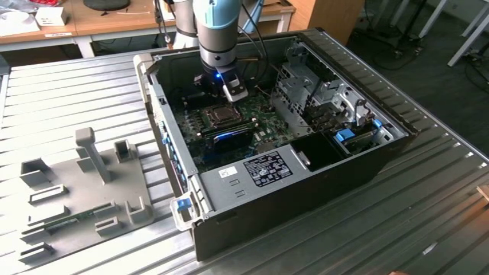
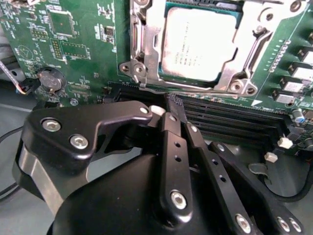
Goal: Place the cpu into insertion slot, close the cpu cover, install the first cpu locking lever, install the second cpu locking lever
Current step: 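Install the first cpu locking lever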
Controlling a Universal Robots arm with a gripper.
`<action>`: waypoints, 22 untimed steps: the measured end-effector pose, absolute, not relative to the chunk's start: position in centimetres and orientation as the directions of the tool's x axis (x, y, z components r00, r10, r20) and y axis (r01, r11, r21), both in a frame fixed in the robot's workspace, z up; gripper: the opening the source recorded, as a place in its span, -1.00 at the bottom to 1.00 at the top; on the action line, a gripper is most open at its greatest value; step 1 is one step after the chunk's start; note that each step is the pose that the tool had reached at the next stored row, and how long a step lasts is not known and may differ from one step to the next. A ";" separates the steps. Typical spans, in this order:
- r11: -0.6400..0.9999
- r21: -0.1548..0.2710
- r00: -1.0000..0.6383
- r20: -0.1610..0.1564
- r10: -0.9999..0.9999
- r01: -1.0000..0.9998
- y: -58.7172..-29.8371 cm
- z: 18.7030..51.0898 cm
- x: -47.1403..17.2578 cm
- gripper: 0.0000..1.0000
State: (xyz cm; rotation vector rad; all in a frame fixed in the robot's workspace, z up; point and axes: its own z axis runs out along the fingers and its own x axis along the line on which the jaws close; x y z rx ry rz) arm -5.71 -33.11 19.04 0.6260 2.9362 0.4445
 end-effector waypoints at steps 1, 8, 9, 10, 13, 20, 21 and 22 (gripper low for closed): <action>0.872 0.305 -0.909 -0.043 0.414 0.382 -33.1 19.0 -5.7 -0.80; 0.872 0.305 -0.909 -0.043 0.414 0.382 -33.1 19.2 -5.7 -0.80; 0.872 0.305 -0.909 -0.043 0.414 0.382 -33.1 19.2 -5.7 -0.80; 0.872 0.305 -0.909 -0.043 0.414 0.382 -33.1 19.3 -5.7 -0.80; 0.872 0.305 -0.909 -0.043 0.414 0.382 -33.1 19.6 -5.7 -0.80; 0.872 0.305 -0.909 -0.043 0.414 0.382 -33.1 19.6 -5.7 -0.80; 0.872 0.305 -0.909 -0.043 0.414 0.382 -33.1 19.6 -5.7 -0.80; 0.872 0.305 -0.909 -0.043 0.414 0.382 -33.1 19.6 -5.7 -0.80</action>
